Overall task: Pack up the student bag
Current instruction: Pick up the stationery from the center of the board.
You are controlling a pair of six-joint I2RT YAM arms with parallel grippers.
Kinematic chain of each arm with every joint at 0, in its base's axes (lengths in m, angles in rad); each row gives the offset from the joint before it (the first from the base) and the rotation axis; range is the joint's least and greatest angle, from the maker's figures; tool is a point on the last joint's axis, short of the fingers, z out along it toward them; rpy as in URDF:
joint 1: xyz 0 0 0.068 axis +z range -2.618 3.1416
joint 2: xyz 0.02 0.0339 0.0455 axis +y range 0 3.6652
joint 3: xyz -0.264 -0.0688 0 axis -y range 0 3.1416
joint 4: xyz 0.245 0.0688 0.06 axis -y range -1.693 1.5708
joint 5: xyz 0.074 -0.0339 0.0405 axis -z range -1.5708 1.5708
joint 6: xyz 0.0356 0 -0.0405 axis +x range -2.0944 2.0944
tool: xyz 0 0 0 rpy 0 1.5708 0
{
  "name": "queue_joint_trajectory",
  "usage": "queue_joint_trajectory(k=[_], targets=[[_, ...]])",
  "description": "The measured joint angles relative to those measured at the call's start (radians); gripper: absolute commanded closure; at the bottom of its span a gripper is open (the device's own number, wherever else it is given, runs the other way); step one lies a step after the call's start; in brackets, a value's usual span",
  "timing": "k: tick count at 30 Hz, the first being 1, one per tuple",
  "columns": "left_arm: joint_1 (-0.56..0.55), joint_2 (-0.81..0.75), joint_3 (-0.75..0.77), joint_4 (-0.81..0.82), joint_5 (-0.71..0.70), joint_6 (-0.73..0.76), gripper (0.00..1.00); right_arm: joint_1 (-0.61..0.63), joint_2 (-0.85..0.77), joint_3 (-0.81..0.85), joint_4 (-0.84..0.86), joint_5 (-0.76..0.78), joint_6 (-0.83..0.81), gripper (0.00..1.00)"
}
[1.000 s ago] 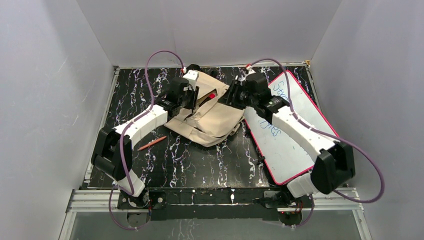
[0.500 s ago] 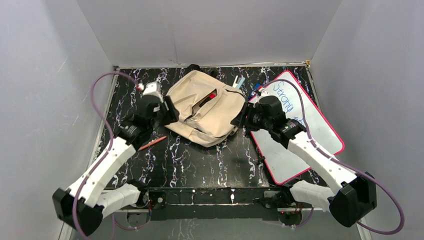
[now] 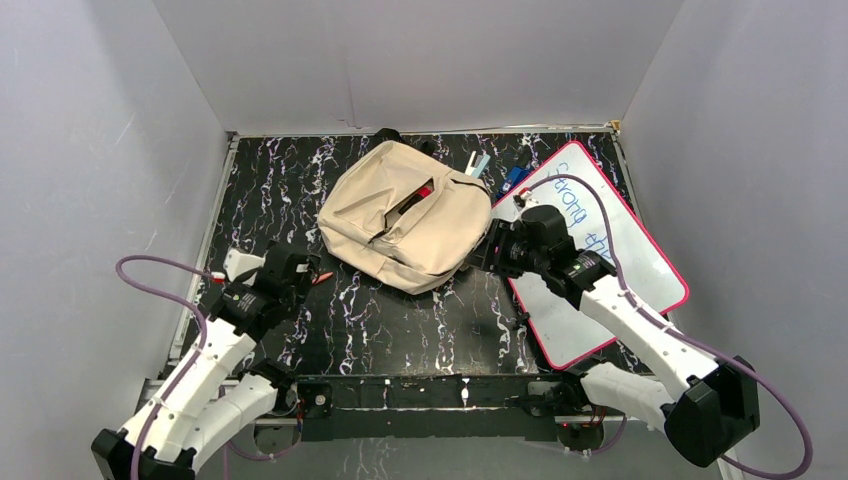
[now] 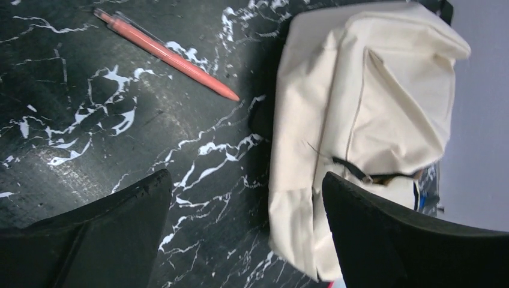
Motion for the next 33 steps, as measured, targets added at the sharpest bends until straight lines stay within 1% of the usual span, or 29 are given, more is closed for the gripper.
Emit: queue_joint_trajectory(k=[3, 7, 10, 11, 15, 18, 23, 26, 28, 33], targets=[[0.002, 0.05, 0.003, -0.033, -0.045, -0.089, 0.09, 0.0, -0.025, -0.002, -0.013, 0.0, 0.013, 0.43], [0.037, 0.206, 0.026, -0.062, -0.052, -0.157, 0.08, 0.0, -0.05, -0.012, -0.014, -0.001, 0.027, 0.43], [0.12, 0.311, 0.032, -0.035, -0.011, -0.154, 0.07, 0.0, -0.052, -0.022, -0.02, -0.002, 0.035, 0.43], [0.164, 0.341, 0.031, -0.013, 0.013, -0.145, 0.07, 0.0, -0.052, -0.025, -0.02, -0.003, 0.036, 0.43], [0.291, 0.405, 0.027, 0.072, 0.105, -0.096, 0.07, 0.0, -0.053, -0.035, -0.026, -0.009, 0.04, 0.43], [0.346, 0.455, 0.028, 0.124, 0.155, -0.068, 0.07, 0.0, -0.063, -0.05, -0.026, -0.011, 0.043, 0.43], [0.368, 0.569, 0.06, 0.133, 0.226, -0.074, 0.12, 0.0, -0.076, -0.067, -0.033, -0.012, 0.056, 0.43], [0.373, 0.628, 0.098, 0.121, 0.259, -0.097, 0.18, 0.0, -0.077, -0.067, -0.035, -0.012, 0.061, 0.43], [0.374, 0.645, 0.104, 0.121, 0.274, -0.113, 0.22, 0.0, -0.08, -0.067, -0.035, -0.012, 0.063, 0.43], [0.381, 0.648, 0.104, 0.116, 0.283, -0.155, 0.29, 0.0, -0.091, -0.067, -0.036, -0.011, 0.065, 0.43]])
